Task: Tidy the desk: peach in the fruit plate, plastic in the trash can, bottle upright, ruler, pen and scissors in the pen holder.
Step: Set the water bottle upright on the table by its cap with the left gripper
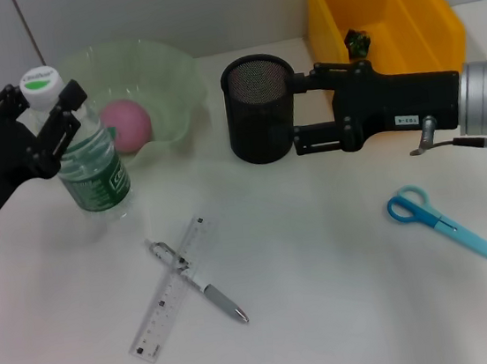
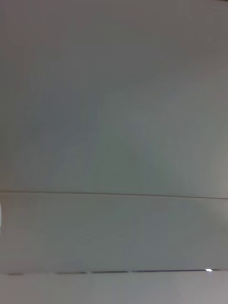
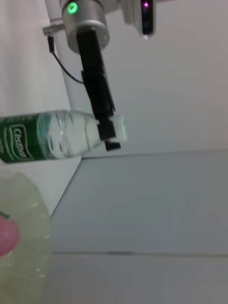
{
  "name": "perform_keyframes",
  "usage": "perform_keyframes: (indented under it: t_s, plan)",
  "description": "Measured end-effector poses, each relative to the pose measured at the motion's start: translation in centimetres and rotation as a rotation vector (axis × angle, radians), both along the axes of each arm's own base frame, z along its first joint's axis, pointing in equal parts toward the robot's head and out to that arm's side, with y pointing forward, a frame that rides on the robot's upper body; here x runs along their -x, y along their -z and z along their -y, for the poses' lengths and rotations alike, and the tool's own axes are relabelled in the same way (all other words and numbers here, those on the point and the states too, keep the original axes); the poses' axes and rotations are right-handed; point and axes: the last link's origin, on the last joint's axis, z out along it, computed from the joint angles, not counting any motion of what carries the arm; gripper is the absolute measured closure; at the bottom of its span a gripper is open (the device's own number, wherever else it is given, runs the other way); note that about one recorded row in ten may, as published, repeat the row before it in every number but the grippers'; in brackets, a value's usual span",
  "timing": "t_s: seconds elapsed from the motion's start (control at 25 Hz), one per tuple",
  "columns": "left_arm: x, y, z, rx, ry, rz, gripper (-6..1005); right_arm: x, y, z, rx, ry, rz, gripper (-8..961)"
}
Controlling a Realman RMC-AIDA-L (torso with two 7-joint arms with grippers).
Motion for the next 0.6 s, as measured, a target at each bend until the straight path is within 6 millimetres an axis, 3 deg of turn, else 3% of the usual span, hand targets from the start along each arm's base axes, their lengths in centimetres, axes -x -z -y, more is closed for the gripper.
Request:
perform_keyframes:
  t_s: [0.6]
  plan:
    - [2.3, 0.3, -0.1, -0.091, -0.093, -0.125, 559, -0.9, 0.7, 0.2, 0.020, 0.048, 0.004, 133]
